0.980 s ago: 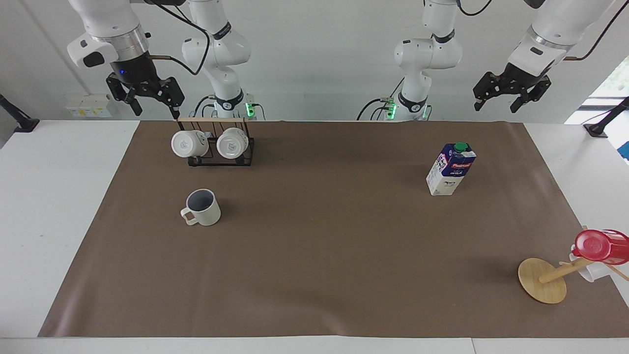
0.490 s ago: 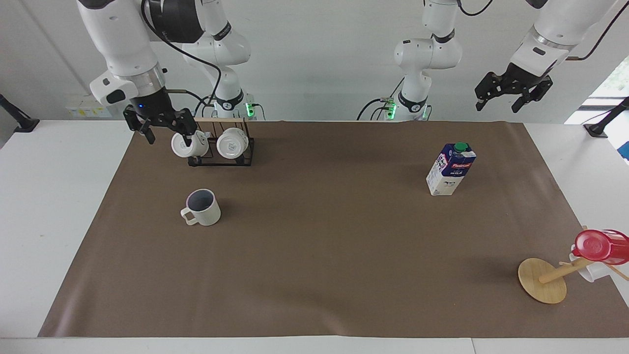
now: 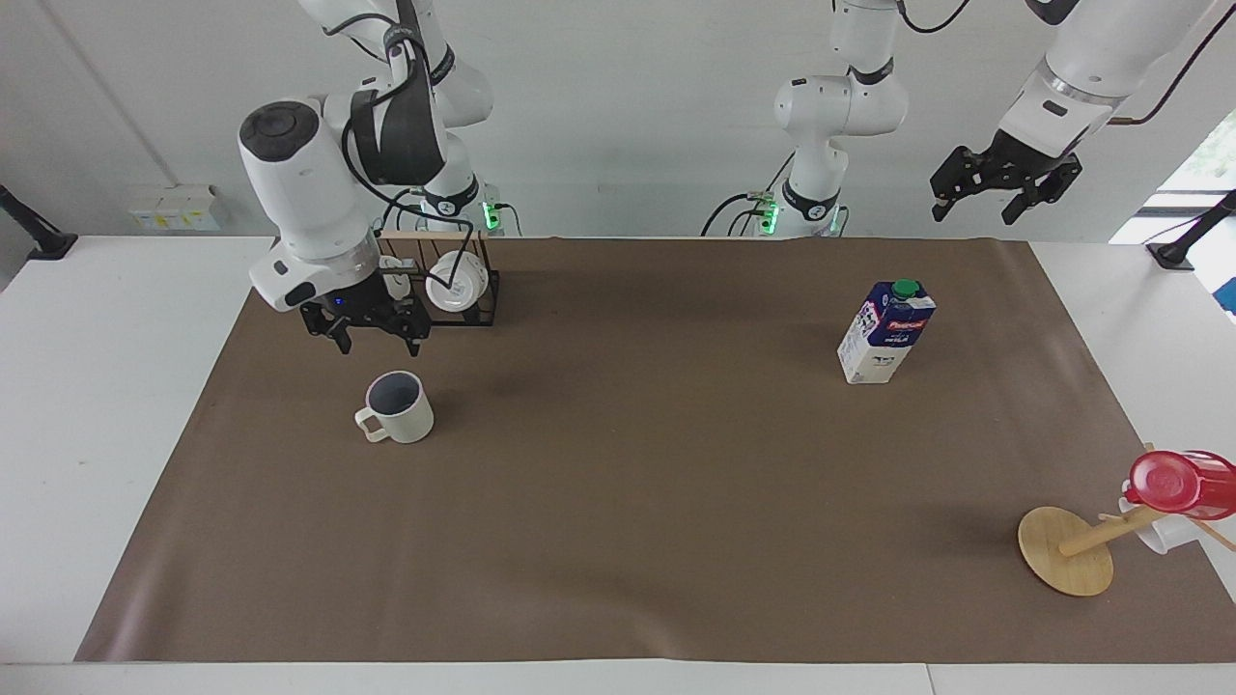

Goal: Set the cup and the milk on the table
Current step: 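Reach the right gripper to the white mug and grasp its rim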

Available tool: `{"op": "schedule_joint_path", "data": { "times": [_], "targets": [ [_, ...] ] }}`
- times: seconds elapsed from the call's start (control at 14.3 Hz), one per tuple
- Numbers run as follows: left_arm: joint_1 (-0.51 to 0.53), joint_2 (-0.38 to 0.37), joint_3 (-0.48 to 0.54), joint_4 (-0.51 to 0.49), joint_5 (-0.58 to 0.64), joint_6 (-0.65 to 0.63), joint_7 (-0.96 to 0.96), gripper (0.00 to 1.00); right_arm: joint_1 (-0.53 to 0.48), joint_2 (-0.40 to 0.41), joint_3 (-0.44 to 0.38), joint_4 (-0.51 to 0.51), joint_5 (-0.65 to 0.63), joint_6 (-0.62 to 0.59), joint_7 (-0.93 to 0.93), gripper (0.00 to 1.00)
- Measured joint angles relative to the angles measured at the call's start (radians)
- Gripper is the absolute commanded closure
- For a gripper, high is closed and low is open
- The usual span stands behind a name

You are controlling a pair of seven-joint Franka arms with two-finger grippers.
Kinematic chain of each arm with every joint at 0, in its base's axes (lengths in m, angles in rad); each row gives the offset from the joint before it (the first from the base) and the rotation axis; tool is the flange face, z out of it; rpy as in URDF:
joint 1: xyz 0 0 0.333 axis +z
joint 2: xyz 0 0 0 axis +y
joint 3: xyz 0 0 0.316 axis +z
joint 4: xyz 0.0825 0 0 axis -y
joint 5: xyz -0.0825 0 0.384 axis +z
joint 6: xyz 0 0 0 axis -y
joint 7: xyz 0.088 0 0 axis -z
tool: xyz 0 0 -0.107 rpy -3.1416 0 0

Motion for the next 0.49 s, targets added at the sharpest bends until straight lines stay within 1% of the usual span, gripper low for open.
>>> {"op": "schedule_joint_path", "data": {
  "times": [0.21, 0.49],
  "targets": [
    [0.0, 0.002, 0.001, -0.032, 0.0, 0.065, -0.001, 0.0, 0.01, 0.041, 0.001, -0.073, 0.0, 0.109, 0.0, 0.0],
    [0.01, 0.002, 0.002, -0.041, 0.0, 0.072, -0.001, 0.0, 0.017, 0.081, 0.001, -0.121, 0.0, 0.187, 0.0, 0.0]
  ]
}}
